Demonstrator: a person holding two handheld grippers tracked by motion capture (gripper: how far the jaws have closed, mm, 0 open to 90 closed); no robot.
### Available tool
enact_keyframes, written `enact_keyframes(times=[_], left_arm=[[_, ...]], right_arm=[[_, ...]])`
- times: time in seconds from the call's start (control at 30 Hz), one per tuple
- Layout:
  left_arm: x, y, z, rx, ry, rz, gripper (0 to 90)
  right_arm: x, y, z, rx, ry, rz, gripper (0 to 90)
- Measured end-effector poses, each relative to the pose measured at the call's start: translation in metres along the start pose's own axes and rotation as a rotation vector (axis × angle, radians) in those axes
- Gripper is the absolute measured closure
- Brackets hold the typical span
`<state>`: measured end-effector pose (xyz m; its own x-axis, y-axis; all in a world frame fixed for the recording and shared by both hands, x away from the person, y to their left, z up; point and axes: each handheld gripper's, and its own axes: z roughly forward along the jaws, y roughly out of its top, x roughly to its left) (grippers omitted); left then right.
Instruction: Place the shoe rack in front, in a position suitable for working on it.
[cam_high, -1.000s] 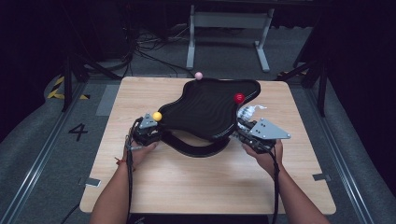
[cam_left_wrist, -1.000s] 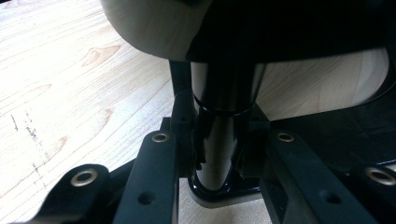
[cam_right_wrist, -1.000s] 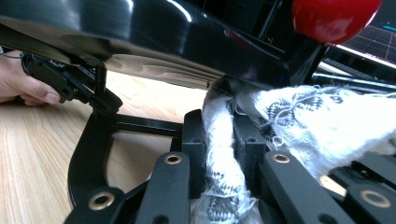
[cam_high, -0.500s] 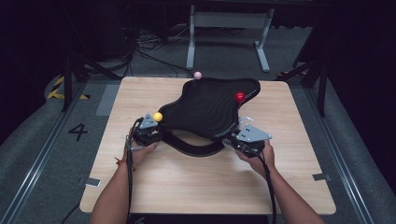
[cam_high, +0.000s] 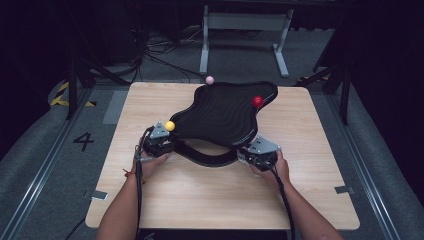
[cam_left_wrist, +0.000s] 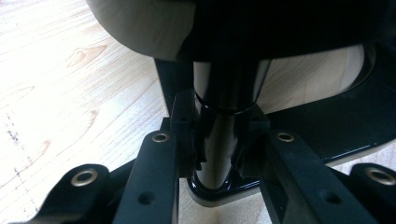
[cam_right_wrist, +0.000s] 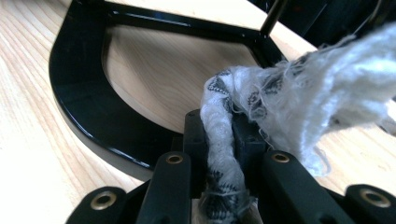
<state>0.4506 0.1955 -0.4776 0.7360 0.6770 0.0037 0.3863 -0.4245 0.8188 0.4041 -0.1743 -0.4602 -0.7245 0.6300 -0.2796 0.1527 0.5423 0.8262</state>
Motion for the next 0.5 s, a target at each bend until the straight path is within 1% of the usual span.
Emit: enact_keyframes(times=[0.03,0.07,0.1,0.13,0.2,0.23,0.3,0.4,0.47,0.5], left_arm=[[0.0002,0.0001,-0.0002,0.002,0.004,0.008,74.1],[0.0002,0.0001,-0.0002,0.002,0.004,0.008,74.1],[0.0,0.0001,-0.0003,0.002,0.003,0.006,74.1],[0.0,0.0002,-0.0006,0.007,0.005,0.006,74.1],[0.0002,0.0001,-0.0003,0.002,0.003,0.007,74.1],[0.0002,0.0001,-0.0002,0.002,0.001,0.005,74.1],[0.0003,0.0001,-0.0001,0.001,0.0,0.005,74.1],[0.0003,0.0001,-0.0002,0.001,0.0,0.005,74.1],[0.0003,0.0001,-0.0002,0.002,0.0,0.006,74.1],[0.0003,0.0001,-0.0002,0.002,0.0,0.006,74.1]], right_arm=[[-0.0003,-0.0016,0.0013,0.005,0.005,0.01,79.0],[-0.0003,-0.0016,0.0013,0.005,0.005,0.01,79.0],[-0.0001,-0.0057,0.005,0.019,0.018,0.023,78.9],[0.0001,-0.0071,0.006,0.021,0.023,0.028,78.8],[-0.0003,-0.0072,0.0059,0.017,0.026,0.04,78.8],[-0.0003,-0.0074,0.0061,0.017,0.026,0.036,78.7],[-0.0002,-0.0082,0.0063,0.015,0.034,0.05,78.6],[0.0035,-0.0076,0.0065,0.018,0.036,0.038,78.1],[0.0068,-0.0066,0.0062,0.013,0.056,0.036,77.8],[0.0086,-0.0059,0.0061,0.011,0.063,0.027,77.8]])
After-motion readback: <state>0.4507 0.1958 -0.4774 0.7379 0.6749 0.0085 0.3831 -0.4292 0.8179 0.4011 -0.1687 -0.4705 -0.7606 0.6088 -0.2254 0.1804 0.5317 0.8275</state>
